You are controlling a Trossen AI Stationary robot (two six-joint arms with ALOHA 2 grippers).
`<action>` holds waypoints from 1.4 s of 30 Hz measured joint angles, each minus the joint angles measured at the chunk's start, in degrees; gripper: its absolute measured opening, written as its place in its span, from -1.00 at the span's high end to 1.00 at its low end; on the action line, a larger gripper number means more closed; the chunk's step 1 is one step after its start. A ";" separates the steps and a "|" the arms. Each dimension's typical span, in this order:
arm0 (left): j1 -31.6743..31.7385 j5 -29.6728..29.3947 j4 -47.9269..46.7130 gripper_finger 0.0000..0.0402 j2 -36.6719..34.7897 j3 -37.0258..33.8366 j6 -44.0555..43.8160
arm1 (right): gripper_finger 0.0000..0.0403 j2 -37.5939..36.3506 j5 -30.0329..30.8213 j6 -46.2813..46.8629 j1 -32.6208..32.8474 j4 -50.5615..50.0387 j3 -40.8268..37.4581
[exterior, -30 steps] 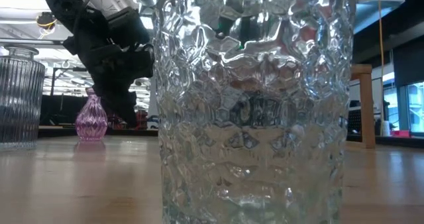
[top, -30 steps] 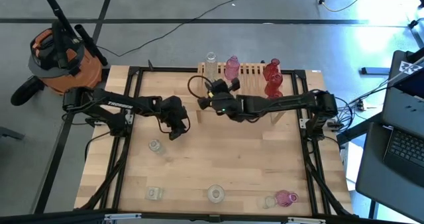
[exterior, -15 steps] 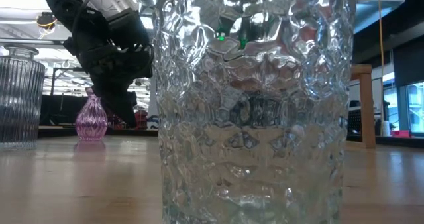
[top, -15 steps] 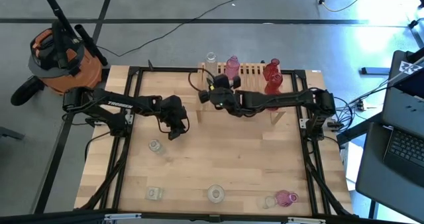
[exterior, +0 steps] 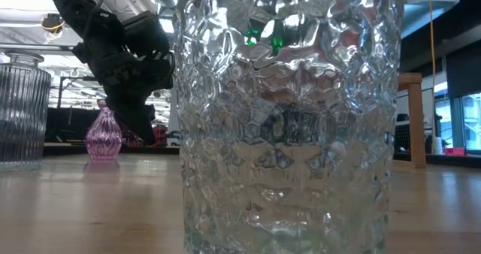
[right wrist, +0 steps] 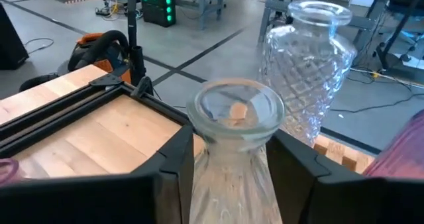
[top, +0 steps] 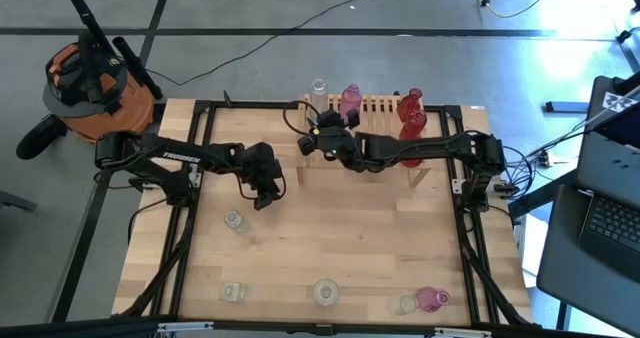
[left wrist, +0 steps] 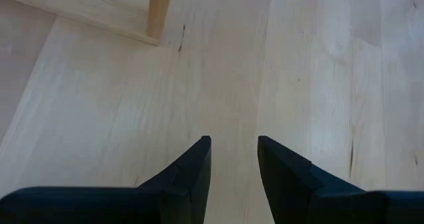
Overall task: Sort vases onto shelf
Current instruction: Put the transparent vase on the shelf aligned with the other transparent vase, then put the top pink vase on the shelf aligned with the other pink vase
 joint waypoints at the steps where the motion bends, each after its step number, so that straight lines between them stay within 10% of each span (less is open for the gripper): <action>1: 0.04 0.00 0.00 0.42 0.00 0.00 0.00 | 0.29 0.00 0.42 -0.13 0.00 0.14 0.00; 13: 0.15 -0.02 -0.50 0.42 0.00 -0.02 0.00 | 0.09 0.00 4.21 -9.97 0.04 2.17 3.57; 26: 0.38 -0.49 -11.24 0.42 -2.81 4.64 -2.77 | 0.10 -0.02 5.92 -49.49 6.66 2.05 23.22; 42: 0.74 -34.88 -56.09 0.42 -25.63 20.54 -1.51 | 0.10 -0.11 16.39 -63.31 10.23 -3.14 26.99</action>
